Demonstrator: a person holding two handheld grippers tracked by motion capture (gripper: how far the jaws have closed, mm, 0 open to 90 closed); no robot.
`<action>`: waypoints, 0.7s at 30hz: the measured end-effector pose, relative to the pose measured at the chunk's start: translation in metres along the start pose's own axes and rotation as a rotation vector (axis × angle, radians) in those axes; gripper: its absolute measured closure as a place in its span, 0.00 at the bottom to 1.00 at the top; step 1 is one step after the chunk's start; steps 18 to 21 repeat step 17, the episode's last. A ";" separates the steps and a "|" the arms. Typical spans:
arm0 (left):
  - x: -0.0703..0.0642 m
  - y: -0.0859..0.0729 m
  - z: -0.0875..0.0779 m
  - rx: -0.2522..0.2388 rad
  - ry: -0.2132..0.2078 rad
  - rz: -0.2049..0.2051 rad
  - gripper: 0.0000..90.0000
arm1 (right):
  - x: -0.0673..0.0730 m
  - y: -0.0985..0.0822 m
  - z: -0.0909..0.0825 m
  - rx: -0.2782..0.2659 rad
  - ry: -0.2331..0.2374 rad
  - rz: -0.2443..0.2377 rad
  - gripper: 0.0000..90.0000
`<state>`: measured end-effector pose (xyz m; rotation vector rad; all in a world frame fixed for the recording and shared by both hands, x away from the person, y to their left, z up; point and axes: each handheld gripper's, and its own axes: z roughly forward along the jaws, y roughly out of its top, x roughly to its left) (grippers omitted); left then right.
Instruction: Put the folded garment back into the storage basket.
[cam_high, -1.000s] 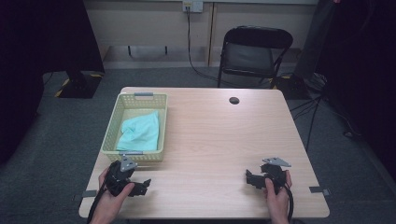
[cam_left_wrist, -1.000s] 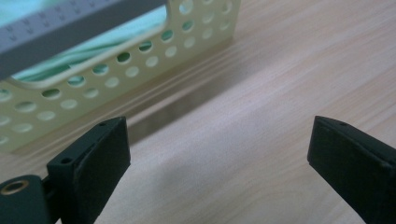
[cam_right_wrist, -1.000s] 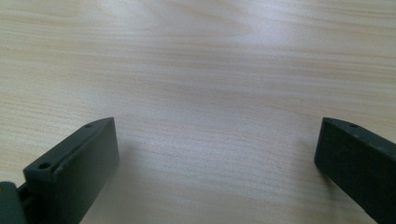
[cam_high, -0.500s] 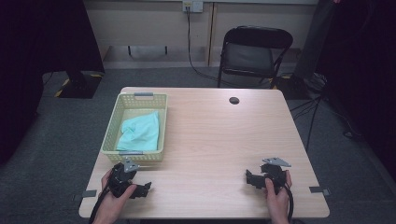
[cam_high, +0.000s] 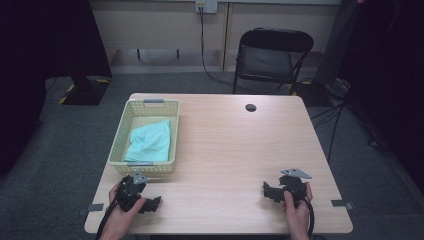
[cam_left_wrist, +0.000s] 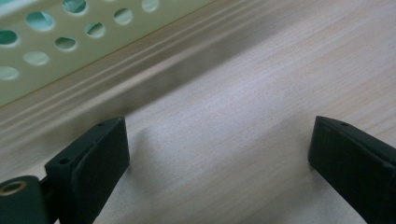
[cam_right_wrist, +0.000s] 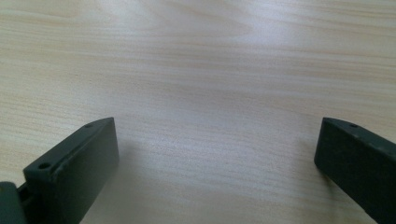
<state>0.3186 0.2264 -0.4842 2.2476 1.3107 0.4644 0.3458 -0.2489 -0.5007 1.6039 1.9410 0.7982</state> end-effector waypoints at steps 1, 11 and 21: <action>0.000 0.000 0.000 -0.001 0.001 0.001 0.05 | 0.000 0.000 0.000 0.000 0.000 0.000 0.00; 0.004 -0.005 0.004 -0.027 -0.030 -0.044 0.01 | 0.000 0.000 0.000 0.000 0.001 -0.001 0.00; 0.004 -0.008 0.004 -0.056 -0.025 -0.054 0.00 | 0.000 0.000 0.000 0.000 0.000 0.000 0.00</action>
